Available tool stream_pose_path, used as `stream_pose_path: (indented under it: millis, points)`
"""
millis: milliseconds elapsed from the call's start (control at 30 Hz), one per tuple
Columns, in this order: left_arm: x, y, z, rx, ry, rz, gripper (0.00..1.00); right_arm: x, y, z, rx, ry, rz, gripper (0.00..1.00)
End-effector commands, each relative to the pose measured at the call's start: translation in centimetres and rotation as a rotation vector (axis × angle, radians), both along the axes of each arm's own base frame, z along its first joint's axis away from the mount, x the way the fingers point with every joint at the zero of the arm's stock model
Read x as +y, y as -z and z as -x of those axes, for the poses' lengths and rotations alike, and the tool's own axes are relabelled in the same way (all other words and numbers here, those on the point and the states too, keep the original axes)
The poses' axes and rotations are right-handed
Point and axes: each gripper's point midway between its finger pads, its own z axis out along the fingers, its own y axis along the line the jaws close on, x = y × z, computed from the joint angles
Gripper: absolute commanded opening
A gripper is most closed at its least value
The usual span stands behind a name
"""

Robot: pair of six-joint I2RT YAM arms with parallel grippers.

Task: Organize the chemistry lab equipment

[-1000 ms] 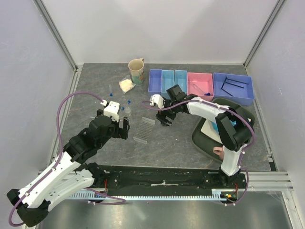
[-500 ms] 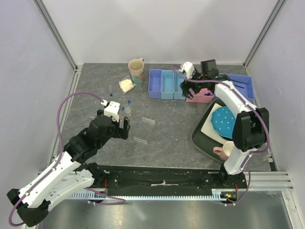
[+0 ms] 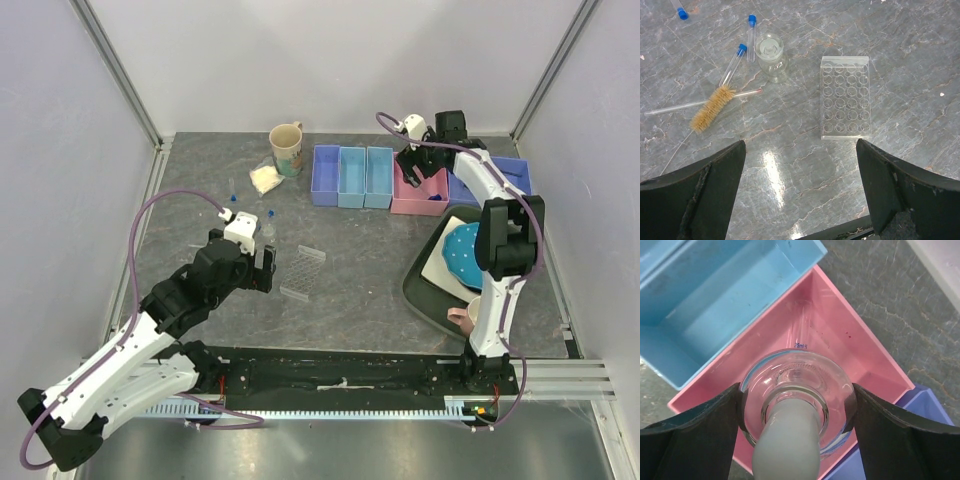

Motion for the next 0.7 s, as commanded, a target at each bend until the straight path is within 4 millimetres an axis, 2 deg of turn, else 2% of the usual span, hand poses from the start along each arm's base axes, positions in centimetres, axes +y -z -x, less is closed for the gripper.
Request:
stream_pose_path:
  millis: [0, 333, 667]
  points:
    - [-0.2, -0.6, -0.6, -0.023, -0.015, 0.018, 0.98, -1.5, -2.2, -2.9, -0.1, 0.058, 0.045, 0.42]
    - [-0.2, -0.6, -0.6, -0.02, -0.018, 0.015, 0.98, -3.4, 0.2, -4.7, -0.111, 0.124, 0.13, 0.43]
    - [-0.3, -0.4, -0.7, -0.011, -0.019, 0.009, 0.98, -3.6, 2.9, -5.1, -0.08, 0.129, 0.144, 0.46]
